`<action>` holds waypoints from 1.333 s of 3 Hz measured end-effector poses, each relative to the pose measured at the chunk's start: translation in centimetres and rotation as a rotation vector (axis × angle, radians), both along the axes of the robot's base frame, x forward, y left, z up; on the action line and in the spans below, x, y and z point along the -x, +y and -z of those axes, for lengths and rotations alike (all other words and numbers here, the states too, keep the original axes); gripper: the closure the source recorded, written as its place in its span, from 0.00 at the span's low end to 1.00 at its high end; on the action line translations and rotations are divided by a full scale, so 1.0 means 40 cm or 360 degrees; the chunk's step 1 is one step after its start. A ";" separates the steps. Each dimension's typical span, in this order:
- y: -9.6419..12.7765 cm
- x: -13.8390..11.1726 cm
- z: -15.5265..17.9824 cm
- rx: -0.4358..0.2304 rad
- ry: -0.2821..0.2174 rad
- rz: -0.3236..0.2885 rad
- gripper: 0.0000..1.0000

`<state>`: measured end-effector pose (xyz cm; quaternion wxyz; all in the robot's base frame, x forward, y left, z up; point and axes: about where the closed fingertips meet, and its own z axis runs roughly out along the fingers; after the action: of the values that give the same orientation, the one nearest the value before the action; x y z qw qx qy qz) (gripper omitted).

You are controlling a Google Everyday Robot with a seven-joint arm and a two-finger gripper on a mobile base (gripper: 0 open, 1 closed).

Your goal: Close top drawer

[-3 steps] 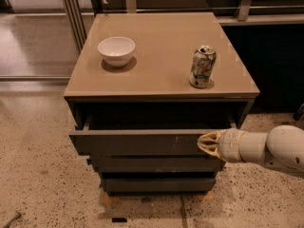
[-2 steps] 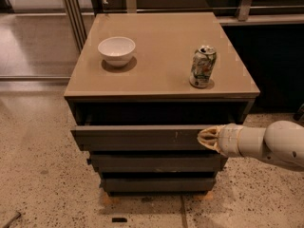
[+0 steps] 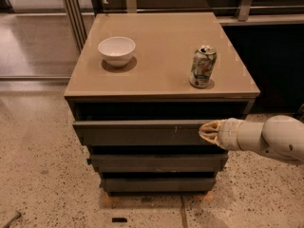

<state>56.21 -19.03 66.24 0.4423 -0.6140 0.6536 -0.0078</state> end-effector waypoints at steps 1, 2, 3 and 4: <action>-0.018 -0.040 -0.005 0.0000 0.0008 0.0061 1.00; -0.018 -0.040 -0.005 0.0000 0.0008 0.0061 1.00; -0.014 -0.008 -0.016 -0.0005 0.0083 -0.0012 1.00; -0.019 0.073 -0.052 -0.0034 0.0229 -0.0128 1.00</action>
Offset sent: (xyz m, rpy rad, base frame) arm 0.0267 -0.0160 0.0050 -0.0042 0.0060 -0.0687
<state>53.27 -19.79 68.31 0.4006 -0.6340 0.6586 0.0612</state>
